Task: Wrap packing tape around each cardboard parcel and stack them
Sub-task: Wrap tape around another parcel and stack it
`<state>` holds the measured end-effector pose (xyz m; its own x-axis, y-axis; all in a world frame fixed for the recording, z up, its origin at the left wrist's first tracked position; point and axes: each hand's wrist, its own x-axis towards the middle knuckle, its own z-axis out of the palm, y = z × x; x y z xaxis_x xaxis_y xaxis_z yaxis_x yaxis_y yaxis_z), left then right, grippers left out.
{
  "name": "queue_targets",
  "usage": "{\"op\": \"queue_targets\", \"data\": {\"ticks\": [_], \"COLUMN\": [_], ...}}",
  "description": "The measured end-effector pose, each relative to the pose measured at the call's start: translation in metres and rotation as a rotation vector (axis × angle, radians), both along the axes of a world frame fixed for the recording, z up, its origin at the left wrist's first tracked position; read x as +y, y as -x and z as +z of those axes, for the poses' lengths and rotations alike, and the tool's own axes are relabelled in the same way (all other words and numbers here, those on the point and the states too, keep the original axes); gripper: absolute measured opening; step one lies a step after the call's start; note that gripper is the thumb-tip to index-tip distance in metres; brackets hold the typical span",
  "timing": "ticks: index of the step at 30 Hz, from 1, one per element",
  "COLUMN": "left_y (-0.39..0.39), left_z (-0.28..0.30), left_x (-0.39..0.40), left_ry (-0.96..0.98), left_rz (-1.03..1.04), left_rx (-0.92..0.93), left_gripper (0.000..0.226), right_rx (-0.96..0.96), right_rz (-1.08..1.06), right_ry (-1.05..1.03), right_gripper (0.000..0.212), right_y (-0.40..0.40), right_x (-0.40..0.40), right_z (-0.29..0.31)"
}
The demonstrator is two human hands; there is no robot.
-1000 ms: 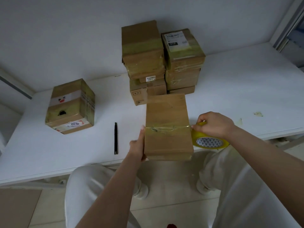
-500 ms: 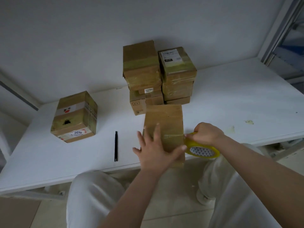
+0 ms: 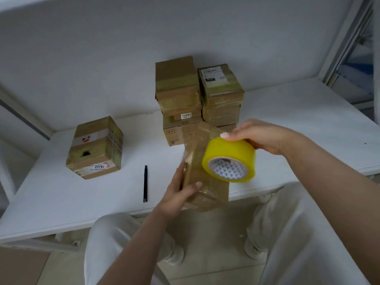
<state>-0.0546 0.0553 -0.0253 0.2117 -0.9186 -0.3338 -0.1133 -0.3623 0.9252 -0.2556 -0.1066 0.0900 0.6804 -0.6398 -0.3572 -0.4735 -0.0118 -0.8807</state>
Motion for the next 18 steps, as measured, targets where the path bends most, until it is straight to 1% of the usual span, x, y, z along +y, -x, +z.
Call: {"op": "queue_targets", "data": {"ticks": [1,2,3,5,7,8,9,10,12,13,14,15,18], "left_y": [-0.002,-0.006,-0.011,-0.023,-0.032,-0.032,-0.029,-0.024,-0.014,-0.012,-0.012,-0.013,-0.02], "left_z": [-0.002,-0.005,-0.007,0.001,0.016,0.023,0.029,0.032,0.033,0.033,0.033,0.032,0.03], "left_x": [0.003,0.004,0.005,0.005,-0.001,-0.005,-0.01,-0.015,-0.024,-0.027,-0.029,-0.029,-0.029], "left_ry": [0.033,0.069,0.103,0.158,0.171,0.163,0.152,0.13,0.018,-0.047,-0.102,-0.139,-0.177], "left_rz": [0.036,0.062,0.084,0.112,0.006,-0.064,-0.122,-0.16,-0.188,-0.187,-0.188,-0.188,-0.212], "left_rx": [0.121,0.148,0.135,0.064,-0.11,-0.195,-0.276,-0.366,-0.603,-0.716,-0.78,-0.794,-0.766], "left_gripper": [0.082,0.074,0.068,0.062,0.064,0.067,0.075,0.089,0.12,0.127,0.128,0.126,0.121], "right_rx": [-0.02,-0.018,-0.013,-0.029,-0.048,-0.055,-0.062,-0.068,-0.081,-0.083,-0.084,-0.083,-0.059], "right_rz": [0.045,0.1,0.13,0.092,0.014,-0.023,-0.061,-0.098,-0.159,-0.174,-0.165,-0.142,-0.064], "right_ry": [0.011,0.025,0.034,0.026,0.018,0.015,0.005,-0.008,-0.029,-0.04,-0.054,-0.067,-0.018], "right_gripper": [0.047,0.044,0.044,0.055,0.058,0.054,0.05,0.046,0.041,0.04,0.039,0.037,0.03], "right_y": [-0.007,-0.017,-0.029,-0.051,-0.067,-0.073,-0.077,-0.08,-0.082,-0.082,-0.081,-0.079,-0.074], "right_x": [0.002,0.005,0.009,0.016,0.02,0.021,0.022,0.023,0.023,0.023,0.024,0.025,0.027], "right_z": [0.007,0.01,0.01,0.005,0.001,0.0,-0.001,-0.002,-0.003,-0.003,-0.002,-0.001,0.009]}}
